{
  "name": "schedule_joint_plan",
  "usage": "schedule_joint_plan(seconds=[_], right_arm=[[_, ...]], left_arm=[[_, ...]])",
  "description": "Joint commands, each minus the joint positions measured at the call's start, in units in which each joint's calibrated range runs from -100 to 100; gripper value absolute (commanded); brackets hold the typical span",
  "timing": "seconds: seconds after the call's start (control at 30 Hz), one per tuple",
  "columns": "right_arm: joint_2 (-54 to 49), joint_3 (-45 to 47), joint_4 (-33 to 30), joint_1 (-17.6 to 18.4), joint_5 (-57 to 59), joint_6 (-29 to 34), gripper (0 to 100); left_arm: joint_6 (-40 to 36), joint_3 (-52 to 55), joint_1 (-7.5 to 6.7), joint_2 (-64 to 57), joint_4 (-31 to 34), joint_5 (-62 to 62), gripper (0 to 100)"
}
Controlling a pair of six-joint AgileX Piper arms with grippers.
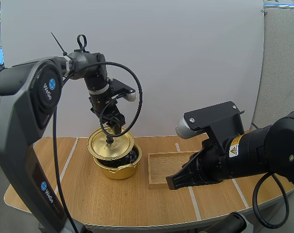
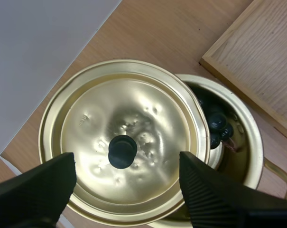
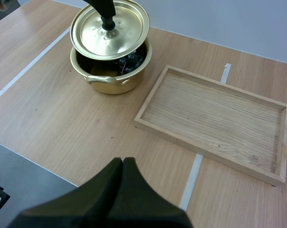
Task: Open the pot, put the grape inside, and close it
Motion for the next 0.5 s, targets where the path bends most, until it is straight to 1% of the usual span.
schedule_joint_plan(seconds=[0.0, 0.47], right_arm=[[-0.46, -0.03, 0.29, -0.15, 0.0, -0.12, 0], [-0.46, -0.03, 0.29, -0.15, 0.0, -0.12, 0]], left_arm=[[0.05, -0.52, 0.1, 1.59, 1.19, -3.3, 100], [-0.06, -0.52, 0.1, 7.7, 1.61, -9.24, 100]])
